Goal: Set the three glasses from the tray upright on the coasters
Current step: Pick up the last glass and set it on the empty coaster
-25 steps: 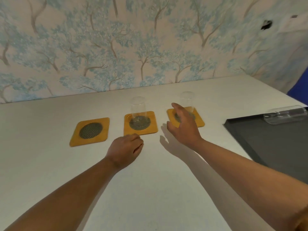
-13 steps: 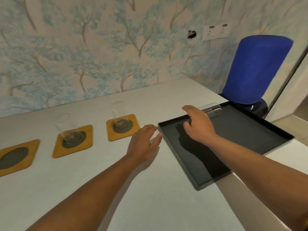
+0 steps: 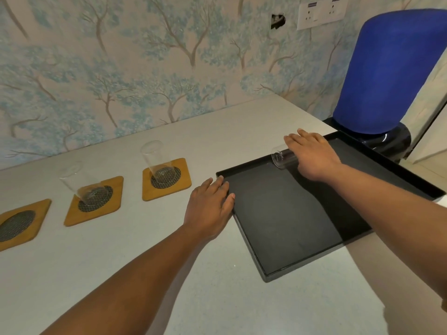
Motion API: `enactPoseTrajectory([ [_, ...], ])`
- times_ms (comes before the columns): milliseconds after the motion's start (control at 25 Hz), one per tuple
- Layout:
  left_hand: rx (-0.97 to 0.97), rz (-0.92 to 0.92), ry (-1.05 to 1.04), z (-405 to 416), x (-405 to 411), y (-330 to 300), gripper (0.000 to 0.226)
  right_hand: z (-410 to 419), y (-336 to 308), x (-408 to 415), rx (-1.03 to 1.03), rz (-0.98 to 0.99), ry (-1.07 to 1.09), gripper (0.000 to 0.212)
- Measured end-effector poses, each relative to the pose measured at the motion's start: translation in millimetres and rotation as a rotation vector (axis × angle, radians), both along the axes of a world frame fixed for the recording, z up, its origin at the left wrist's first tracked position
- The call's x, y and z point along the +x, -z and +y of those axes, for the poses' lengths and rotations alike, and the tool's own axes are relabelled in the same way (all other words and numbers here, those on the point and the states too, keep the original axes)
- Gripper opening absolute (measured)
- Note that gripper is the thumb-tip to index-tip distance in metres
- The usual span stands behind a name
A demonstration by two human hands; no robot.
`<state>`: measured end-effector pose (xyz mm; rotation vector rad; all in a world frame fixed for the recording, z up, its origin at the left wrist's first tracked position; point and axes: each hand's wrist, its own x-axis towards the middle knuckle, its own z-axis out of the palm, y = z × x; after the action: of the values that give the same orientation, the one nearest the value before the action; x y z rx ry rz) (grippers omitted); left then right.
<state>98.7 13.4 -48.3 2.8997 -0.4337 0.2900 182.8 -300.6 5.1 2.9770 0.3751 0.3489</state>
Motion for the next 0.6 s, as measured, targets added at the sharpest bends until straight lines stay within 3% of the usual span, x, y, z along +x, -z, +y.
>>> enactPoseTrajectory([
  [240,-0.016,0.016,-0.023,-2.3,-3.9,-2.2,0.072,3.5,-3.7,14.4,-0.091,0.026,-0.085,0.075],
  [400,0.002,0.012,-0.037,-4.3,-4.1,-1.1,0.074,5.6,-6.2,15.0,-0.013,0.081,-0.077,0.070],
  [600,-0.124,0.053,-0.028,1.7,-9.0,-0.8,0.083,25.3,-14.5,-3.8,0.115,-0.038,-0.116,0.072],
])
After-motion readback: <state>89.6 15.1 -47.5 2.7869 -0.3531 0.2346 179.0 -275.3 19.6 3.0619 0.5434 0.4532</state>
